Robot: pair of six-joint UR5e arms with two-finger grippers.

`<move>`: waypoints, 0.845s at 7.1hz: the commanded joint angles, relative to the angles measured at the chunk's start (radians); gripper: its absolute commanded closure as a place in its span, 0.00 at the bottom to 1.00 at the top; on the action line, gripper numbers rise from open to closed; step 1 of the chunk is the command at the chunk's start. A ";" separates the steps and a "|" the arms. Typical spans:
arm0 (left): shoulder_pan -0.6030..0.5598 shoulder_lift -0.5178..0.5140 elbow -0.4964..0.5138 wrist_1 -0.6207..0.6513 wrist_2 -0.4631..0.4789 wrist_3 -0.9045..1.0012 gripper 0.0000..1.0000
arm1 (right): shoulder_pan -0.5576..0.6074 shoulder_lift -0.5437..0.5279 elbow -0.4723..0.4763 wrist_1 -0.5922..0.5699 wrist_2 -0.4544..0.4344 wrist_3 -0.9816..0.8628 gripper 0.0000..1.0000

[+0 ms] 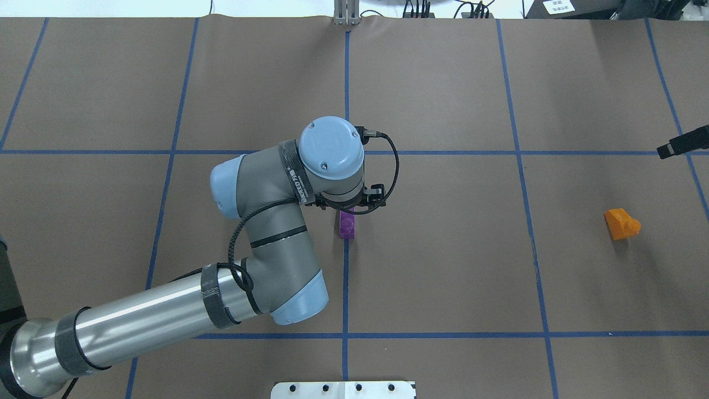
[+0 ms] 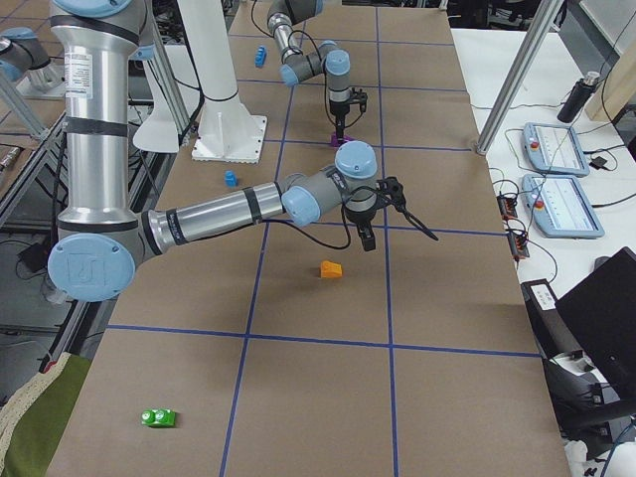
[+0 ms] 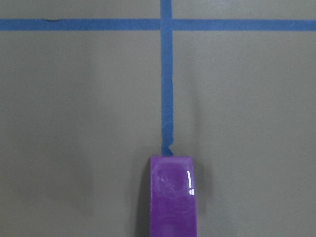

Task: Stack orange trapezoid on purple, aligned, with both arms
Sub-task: 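Raise the left arm away while the right gripper grasps the orange block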

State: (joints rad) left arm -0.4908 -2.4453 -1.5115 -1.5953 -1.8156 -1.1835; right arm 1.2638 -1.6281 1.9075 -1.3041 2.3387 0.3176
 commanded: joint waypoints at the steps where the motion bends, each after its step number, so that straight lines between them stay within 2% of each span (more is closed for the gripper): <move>1: -0.088 0.212 -0.407 0.244 -0.025 0.272 0.00 | -0.007 -0.048 0.002 0.002 -0.008 0.011 0.00; 2: -0.186 0.379 -0.559 0.271 -0.095 0.404 0.00 | -0.044 -0.068 0.002 0.070 -0.048 0.109 0.00; 3: -0.315 0.494 -0.603 0.267 -0.210 0.573 0.00 | -0.126 -0.116 -0.001 0.201 -0.126 0.277 0.01; 5: -0.545 0.616 -0.593 0.268 -0.313 0.932 0.00 | -0.278 -0.157 -0.101 0.417 -0.282 0.469 0.01; 6: -0.599 0.644 -0.593 0.268 -0.339 0.996 0.00 | -0.332 -0.156 -0.154 0.492 -0.330 0.504 0.01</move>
State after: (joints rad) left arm -0.9937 -1.8540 -2.1037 -1.3281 -2.1069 -0.3214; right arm 1.0110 -1.7772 1.8210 -0.9211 2.0849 0.7496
